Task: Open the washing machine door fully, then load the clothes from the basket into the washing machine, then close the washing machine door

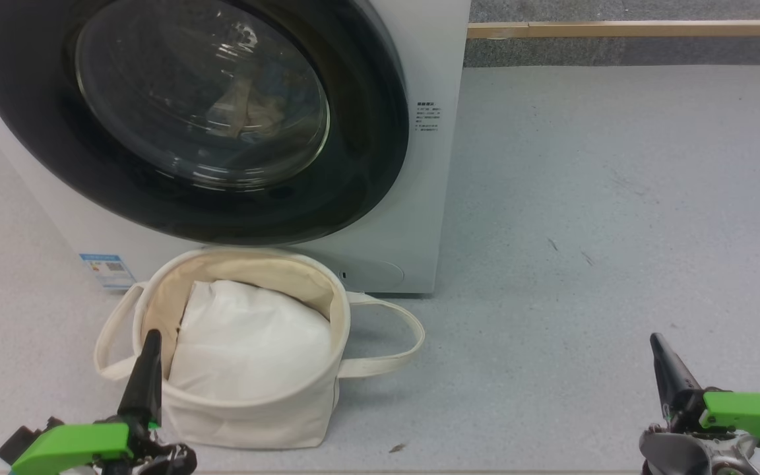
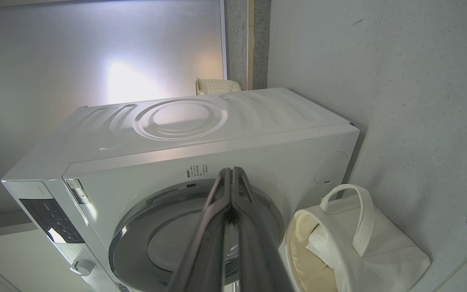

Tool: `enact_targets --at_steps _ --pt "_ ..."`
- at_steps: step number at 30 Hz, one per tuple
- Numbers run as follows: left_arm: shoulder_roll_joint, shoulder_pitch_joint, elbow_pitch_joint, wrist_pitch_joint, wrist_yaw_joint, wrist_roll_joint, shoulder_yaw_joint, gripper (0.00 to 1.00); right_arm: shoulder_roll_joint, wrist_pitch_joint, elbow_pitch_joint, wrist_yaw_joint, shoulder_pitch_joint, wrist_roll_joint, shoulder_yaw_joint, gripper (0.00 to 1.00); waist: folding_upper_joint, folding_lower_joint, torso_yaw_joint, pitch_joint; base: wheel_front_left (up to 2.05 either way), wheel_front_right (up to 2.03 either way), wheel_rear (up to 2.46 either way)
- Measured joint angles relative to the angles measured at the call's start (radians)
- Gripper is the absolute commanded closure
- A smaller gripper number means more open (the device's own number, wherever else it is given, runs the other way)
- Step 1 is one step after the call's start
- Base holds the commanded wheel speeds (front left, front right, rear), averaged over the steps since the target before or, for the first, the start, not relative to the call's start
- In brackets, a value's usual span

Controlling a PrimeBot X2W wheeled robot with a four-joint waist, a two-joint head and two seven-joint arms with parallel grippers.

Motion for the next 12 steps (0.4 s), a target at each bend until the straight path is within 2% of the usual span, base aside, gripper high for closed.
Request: enact_targets --at_steps 12 --pt "0.0 0.0 0.0 0.0 0.0 0.0 0.0 1.0 -0.006 -0.011 0.0 0.0 0.0 0.007 0.007 1.0 0.0 0.0 0.0 0.0 0.0 0.0 0.0"
